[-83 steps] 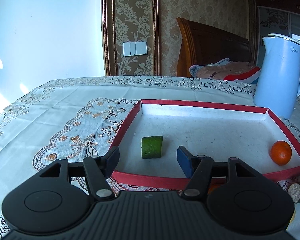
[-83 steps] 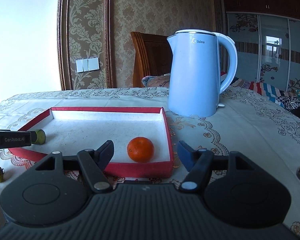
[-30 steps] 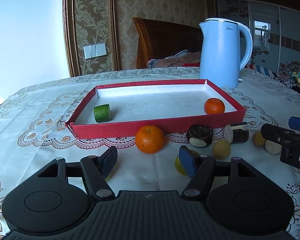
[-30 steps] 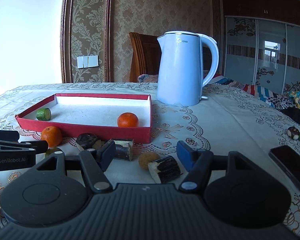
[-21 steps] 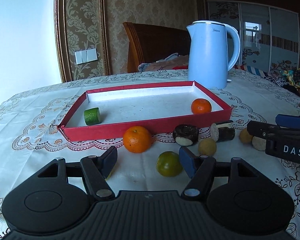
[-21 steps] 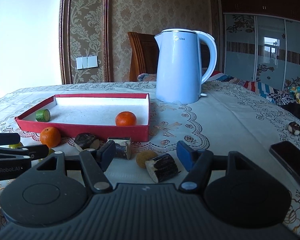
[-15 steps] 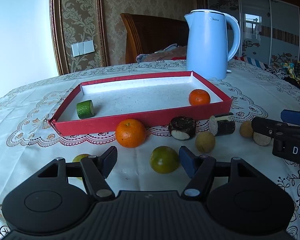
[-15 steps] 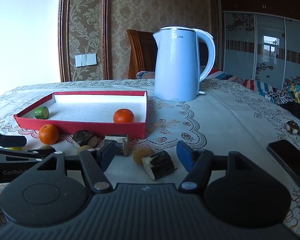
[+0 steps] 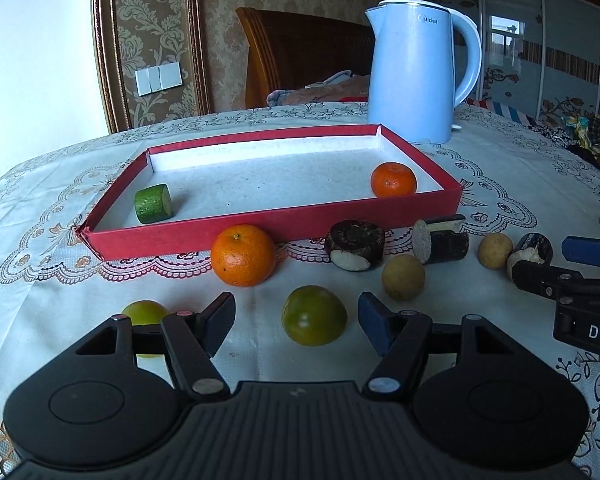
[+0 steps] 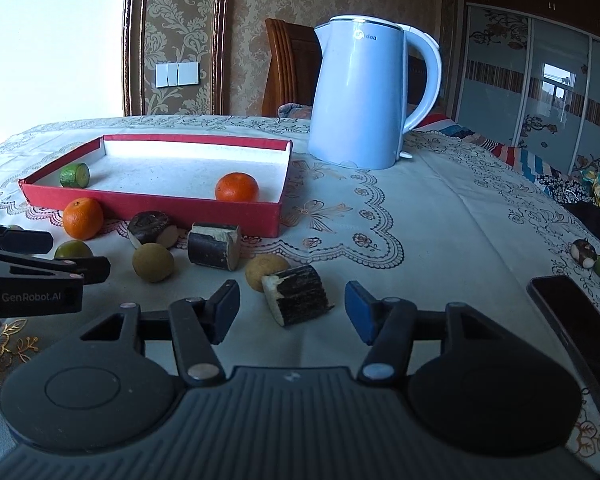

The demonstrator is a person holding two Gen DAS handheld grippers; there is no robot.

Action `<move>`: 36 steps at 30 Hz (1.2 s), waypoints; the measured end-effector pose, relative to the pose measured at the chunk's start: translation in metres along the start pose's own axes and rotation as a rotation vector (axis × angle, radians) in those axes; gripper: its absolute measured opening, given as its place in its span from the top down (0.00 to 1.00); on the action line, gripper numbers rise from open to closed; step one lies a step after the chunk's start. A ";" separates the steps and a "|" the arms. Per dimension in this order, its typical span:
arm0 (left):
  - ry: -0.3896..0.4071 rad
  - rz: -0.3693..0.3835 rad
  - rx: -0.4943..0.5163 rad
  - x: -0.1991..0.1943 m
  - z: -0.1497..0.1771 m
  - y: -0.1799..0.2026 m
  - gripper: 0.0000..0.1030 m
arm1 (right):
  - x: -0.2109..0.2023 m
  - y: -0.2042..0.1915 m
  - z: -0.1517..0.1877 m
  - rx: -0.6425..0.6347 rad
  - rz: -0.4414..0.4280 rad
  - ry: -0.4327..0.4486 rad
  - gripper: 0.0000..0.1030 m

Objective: Organize fruits
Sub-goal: 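Grasp the green tomato with the left tool while the right tool grasps the cake roll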

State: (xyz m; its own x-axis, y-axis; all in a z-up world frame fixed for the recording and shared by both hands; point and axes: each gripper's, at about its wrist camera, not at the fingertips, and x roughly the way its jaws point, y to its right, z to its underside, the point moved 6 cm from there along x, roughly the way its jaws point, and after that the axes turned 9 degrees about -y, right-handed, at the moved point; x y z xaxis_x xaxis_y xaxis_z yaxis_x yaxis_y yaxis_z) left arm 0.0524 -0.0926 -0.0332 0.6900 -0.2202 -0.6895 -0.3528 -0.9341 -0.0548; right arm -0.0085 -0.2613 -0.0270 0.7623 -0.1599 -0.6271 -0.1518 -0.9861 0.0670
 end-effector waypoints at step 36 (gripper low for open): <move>-0.022 0.029 -0.018 0.004 0.000 0.001 0.68 | 0.017 0.001 -0.005 -0.103 -0.032 -0.056 0.70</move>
State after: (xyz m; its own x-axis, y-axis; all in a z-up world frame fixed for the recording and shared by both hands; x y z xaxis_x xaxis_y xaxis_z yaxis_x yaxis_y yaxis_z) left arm 0.0547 -0.0947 -0.0359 0.6656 -0.2414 -0.7061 -0.3608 -0.9324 -0.0213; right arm 0.0077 -0.2648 -0.0337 0.7289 -0.1282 -0.6725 -0.0599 -0.9905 0.1240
